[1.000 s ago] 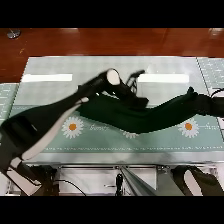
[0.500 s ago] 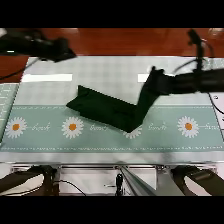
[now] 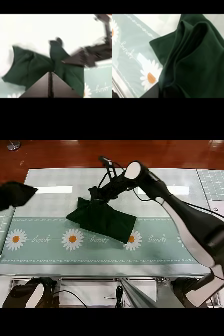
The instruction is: Fold the shirts.
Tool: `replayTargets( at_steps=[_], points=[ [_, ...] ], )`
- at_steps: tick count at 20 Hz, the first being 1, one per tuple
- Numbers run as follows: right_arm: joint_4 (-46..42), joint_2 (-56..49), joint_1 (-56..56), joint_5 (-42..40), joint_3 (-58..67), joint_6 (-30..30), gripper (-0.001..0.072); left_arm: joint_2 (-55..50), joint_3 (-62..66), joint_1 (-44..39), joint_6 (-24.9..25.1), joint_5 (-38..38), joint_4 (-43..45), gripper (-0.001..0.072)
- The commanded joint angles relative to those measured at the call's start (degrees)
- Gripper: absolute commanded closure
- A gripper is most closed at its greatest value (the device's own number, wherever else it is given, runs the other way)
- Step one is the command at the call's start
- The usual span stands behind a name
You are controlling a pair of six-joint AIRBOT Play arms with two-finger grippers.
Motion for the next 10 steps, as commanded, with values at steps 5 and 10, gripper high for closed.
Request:
replayTargets(
  at_steps=[5,10],
  points=[
    [15.6,-10.6,2.4,-3.6,6.7,-0.2,0.0154,1.7,-14.3,0.4,-0.8,4.0,-0.7,0.0691],
    [20.4,-7.4,-3.3,1.9,6.8,-2.5,0.0084,-3.1,-18.7,0.4,-0.1,5.0,-0.7,0.0691]
  ],
)
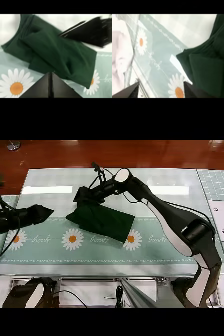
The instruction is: Fold the shirts.
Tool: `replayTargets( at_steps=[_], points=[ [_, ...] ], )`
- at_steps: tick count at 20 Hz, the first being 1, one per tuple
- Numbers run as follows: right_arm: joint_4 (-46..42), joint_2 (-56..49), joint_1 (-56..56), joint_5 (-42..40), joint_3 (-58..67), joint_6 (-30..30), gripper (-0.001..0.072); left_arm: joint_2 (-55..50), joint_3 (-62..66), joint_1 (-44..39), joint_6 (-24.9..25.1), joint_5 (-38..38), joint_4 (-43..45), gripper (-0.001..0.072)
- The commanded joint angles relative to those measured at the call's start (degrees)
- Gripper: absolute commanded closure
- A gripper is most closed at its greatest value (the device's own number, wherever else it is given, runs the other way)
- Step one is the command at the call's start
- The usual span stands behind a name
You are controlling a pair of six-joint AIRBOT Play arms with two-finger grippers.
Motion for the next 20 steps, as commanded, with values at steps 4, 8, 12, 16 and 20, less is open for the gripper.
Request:
replayTargets(
  at_steps=[4,8,12,16,20],
  points=[
    [-9.5,11.7,-15.6,22.7,0.3,-0.1,0.0085,-5.9,-3.5,0.0,2.2,0.9,0.0,0.0691],
    [-38.9,29.1,-22.2,29.3,-6.5,1.1,0.0084,-6.9,-4.3,0.0,2.1,1.4,0.0,0.0691],
    [-42.4,51.2,-24.8,1.1,-42.8,12.6,0.0084,-6.8,-4.9,0.0,2.3,1.8,0.0,0.0691],
    [-31.3,61.5,-22.4,-20.5,-74.5,27.8,0.0086,-6.8,-5.6,0.0,2.6,2.0,-0.1,0.0691],
    [-16.2,52.7,-19.5,-17.4,-76.9,9.3,0.0086,-6.8,-5.6,0.0,2.6,2.4,-0.1,0.0691]
  ],
)
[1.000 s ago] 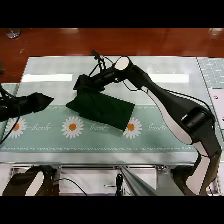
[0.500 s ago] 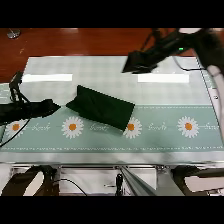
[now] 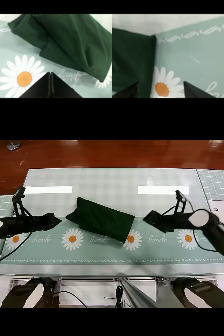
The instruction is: Fold the shirts.
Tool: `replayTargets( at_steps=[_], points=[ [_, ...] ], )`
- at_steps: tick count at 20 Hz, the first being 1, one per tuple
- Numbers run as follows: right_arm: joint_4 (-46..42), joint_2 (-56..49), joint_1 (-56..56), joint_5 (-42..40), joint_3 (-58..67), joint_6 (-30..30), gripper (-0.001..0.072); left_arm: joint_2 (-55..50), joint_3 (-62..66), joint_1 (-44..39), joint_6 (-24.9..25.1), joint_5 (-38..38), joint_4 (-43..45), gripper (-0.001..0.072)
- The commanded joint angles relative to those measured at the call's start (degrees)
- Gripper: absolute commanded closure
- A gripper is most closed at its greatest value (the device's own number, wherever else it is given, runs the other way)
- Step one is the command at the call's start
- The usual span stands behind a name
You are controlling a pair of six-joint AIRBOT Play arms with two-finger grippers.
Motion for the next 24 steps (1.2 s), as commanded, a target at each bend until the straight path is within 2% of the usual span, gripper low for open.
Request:
replayTargets(
  at_steps=[1,3,4,7,9,11,13,15,17,21,24],
  points=[
    [16.3,-6.2,1.5,-0.9,-4.8,-13.5,0.0086,0.0,-0.1,0.0,0.0,0.4,0.0,0.0691],
    [24.9,-12.4,1.9,1.9,-2.4,-20.4,0.0086,0.0,-0.1,0.0,0.0,0.3,0.0,0.0691],
    [26.4,-14.9,2.8,2.0,-1.2,-21.7,0.0086,0.0,-0.1,0.0,0.0,0.3,0.0,0.0691],
    [26.3,-22.2,5.7,1.9,4.3,-21.7,0.0088,0.0,-0.1,0.0,0.0,0.3,0.0,0.0691],
    [26.3,-25.9,7.2,1.9,8.1,-21.4,0.0129,0.0,-0.1,0.0,0.0,0.3,0.0,0.0691],
    [26.3,-28.6,8.6,1.9,11.6,-21.2,0.028,0.0,-0.1,0.0,0.0,0.3,0.0,0.0691],
    [26.3,-30.5,9.7,2.4,15.1,-22.8,0.0683,0.0,-0.1,0.0,0.0,0.3,0.0,0.0691],
    [25.6,-30.9,9.8,4.9,20.2,-24.9,0.0681,0.0,-0.1,0.0,0.0,0.3,0.0,0.0691],
    [20.1,-30.3,9.9,9.0,29.3,-24.1,0.0682,0.0,-0.1,0.0,0.0,0.3,0.0,0.0691],
    [10.9,-27.8,10.6,16.0,51.9,-17.0,0.0682,0.0,-0.1,0.0,0.0,0.3,0.0,0.069],
    [-4.1,-27.9,10.5,26.9,69.7,-9.8,0.0682,0.0,-0.1,0.0,0.0,0.3,0.0,0.0691]
  ],
)
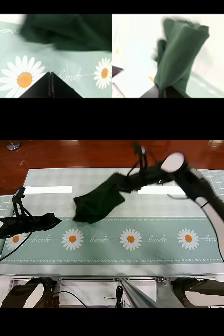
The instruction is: Fold the shirts.
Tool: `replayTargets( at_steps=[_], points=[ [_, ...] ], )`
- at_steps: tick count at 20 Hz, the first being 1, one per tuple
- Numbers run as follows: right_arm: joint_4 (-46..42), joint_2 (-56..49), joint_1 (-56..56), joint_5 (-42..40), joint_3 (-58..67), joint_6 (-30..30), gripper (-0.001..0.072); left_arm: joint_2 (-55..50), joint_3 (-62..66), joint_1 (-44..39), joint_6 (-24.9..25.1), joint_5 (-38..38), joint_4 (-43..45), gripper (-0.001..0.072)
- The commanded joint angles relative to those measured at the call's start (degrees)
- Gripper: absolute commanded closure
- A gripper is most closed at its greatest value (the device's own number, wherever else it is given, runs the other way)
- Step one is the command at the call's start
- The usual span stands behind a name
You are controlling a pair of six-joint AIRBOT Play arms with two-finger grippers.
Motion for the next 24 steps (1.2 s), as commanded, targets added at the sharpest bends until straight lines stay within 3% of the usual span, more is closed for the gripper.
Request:
replayTargets(
  at_steps=[1,4,9,15,19,24],
  points=[
    [-18.7,0.3,-0.5,14.1,20.3,8.2,0.0682,0.0,0.0,0.0,0.0,0.0,0.0,0.0691],
    [-23.7,1.7,-5.5,22.4,27.0,9.5,0.0681,0.0,0.0,0.0,0.0,0.0,0.0,0.069],
    [-24.9,7.3,-20.8,29.2,27.0,14.1,0.0681,0.0,0.0,0.0,0.0,0.0,0.0,0.0691],
    [-25.6,13.8,-41.1,43.2,21.7,17.2,0.0681,0.0,0.0,0.0,0.0,1.3,0.0,0.069],
    [-31.0,23.8,-50.5,43.2,10.8,17.8,0.0681,0.0,0.0,0.0,0.0,3.5,0.0,0.069],
    [-48.8,39.7,-64.4,43.2,-12.9,18.2,0.0681,0.0,0.0,0.0,0.0,5.0,0.0,0.0691]
  ],
)
